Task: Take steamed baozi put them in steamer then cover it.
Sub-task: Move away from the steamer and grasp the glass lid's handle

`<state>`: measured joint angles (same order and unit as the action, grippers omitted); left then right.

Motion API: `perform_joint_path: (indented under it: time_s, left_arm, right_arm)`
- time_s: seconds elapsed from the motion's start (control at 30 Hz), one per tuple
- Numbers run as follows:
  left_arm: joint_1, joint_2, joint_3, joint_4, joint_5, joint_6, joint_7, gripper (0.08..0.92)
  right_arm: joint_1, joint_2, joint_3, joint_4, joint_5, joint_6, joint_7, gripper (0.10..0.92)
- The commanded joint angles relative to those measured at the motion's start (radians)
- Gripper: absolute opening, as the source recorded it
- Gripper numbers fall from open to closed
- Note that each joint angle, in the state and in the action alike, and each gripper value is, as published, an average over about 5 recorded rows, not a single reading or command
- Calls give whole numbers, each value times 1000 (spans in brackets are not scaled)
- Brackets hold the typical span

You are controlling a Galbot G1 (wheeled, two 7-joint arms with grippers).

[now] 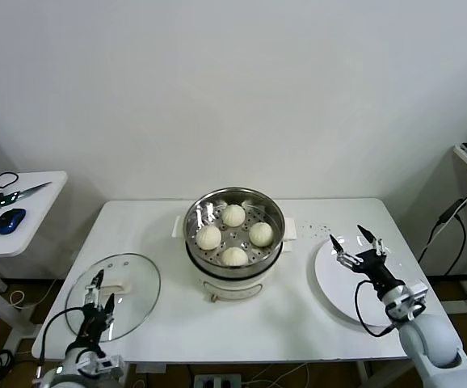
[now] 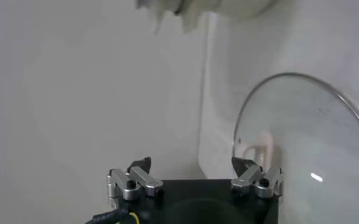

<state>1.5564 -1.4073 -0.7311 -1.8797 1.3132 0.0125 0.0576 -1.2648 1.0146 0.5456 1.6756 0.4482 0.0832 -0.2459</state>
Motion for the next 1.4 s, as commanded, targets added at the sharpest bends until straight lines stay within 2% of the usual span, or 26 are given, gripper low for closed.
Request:
perform_joint_path:
  time_s: [0.03, 0.4, 1.0, 1.13, 1.4]
  left_arm:
    - [-169, -20, 6, 278, 267, 5, -77, 823]
    - [-257, 3, 10, 392, 217, 81, -173, 823]
    - [-307, 16, 40, 451, 113, 72, -205, 814]
    - [-300, 17, 39, 442, 104, 66, -207, 731]
    - [-296, 13, 47, 447, 87, 52, -205, 497]
  right_arm:
    - [-65, 48, 63, 1, -72, -6, 1, 823]
    - [-74, 77, 77, -16, -112, 3, 0, 823]
    - [-62, 107, 81, -43, -158, 20, -9, 823]
    - [-59, 111, 81, -49, -166, 24, -13, 823]
    - [-50, 126, 82, -67, -188, 31, -23, 823]
